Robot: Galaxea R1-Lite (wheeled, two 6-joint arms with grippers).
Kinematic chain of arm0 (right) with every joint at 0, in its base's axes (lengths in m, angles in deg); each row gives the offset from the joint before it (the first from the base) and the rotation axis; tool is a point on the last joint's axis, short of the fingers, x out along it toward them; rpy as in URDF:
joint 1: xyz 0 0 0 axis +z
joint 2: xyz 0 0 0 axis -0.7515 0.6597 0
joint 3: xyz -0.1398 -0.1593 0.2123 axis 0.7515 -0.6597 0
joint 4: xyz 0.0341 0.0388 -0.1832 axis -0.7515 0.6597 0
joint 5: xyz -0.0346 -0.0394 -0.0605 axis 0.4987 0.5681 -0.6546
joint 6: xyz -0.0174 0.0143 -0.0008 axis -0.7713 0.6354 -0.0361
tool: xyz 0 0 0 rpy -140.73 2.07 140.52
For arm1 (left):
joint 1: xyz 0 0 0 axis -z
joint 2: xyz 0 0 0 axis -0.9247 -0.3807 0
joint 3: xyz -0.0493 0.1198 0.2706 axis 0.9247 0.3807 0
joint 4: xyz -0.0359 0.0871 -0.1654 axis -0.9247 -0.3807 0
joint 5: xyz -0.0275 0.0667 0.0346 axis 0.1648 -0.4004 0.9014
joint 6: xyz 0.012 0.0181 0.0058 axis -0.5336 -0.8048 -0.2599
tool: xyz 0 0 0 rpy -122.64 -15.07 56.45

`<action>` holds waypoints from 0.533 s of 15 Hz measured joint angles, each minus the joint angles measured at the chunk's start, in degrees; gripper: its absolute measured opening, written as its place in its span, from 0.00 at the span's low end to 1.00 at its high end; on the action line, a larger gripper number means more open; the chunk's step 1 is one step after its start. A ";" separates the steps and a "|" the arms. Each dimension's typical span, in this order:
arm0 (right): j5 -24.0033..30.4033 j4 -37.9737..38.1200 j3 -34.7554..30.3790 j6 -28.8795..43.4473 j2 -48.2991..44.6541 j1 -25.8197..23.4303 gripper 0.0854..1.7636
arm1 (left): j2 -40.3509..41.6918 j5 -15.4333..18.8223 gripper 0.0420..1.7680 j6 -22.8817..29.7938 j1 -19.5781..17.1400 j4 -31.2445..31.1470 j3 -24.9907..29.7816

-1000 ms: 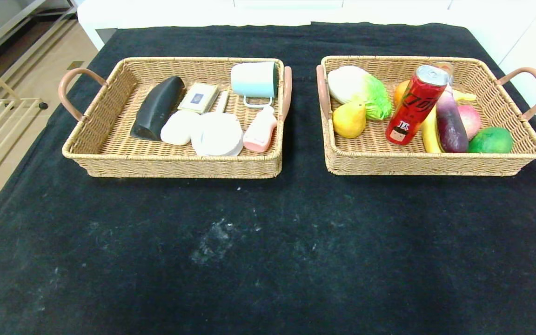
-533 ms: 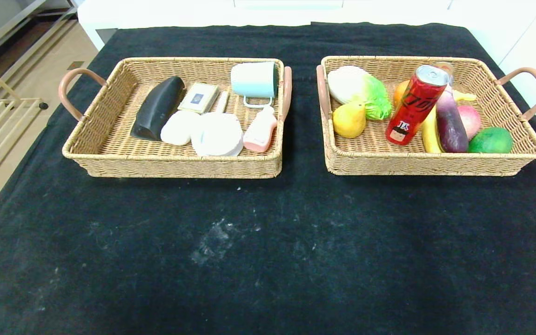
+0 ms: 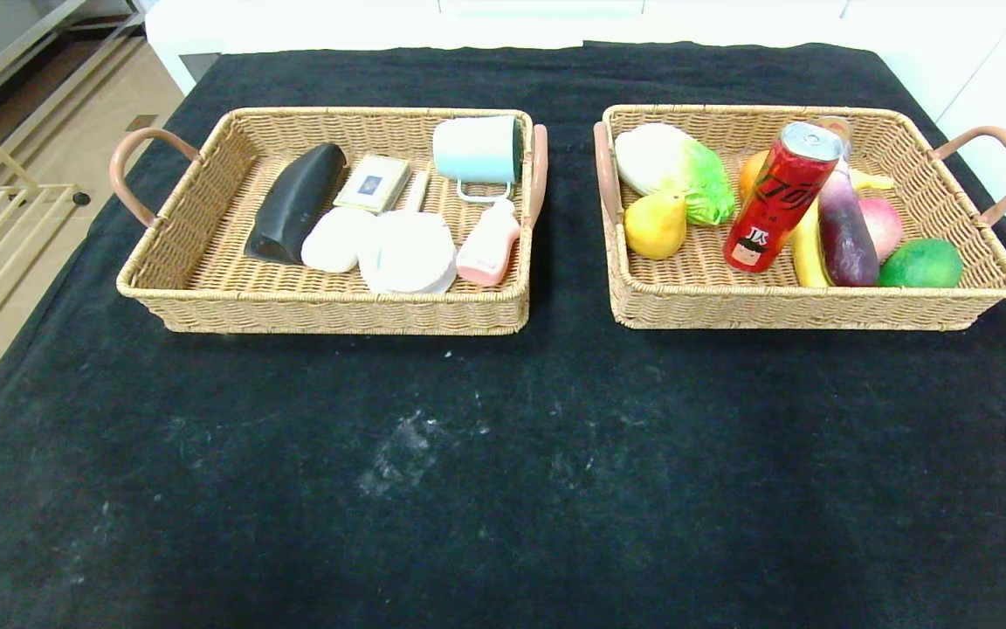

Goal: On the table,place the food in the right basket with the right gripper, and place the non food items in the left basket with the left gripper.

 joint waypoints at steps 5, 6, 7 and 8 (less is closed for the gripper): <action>-0.74 -7.35 -14.56 -4.39 -0.05 0.05 0.97 | 0.23 -1.18 0.97 -0.33 -0.02 3.02 10.12; -0.74 -5.47 -14.84 -4.06 -0.05 0.10 0.97 | 0.26 -1.18 0.97 -0.13 -0.02 2.41 10.86; -0.91 -4.77 -14.86 -3.39 -0.05 0.07 0.97 | 0.26 -1.21 0.97 0.18 -0.02 2.41 11.11; -1.05 -4.50 -14.86 -2.90 -0.05 0.10 0.97 | 0.26 -1.26 0.97 0.61 -0.02 2.35 11.28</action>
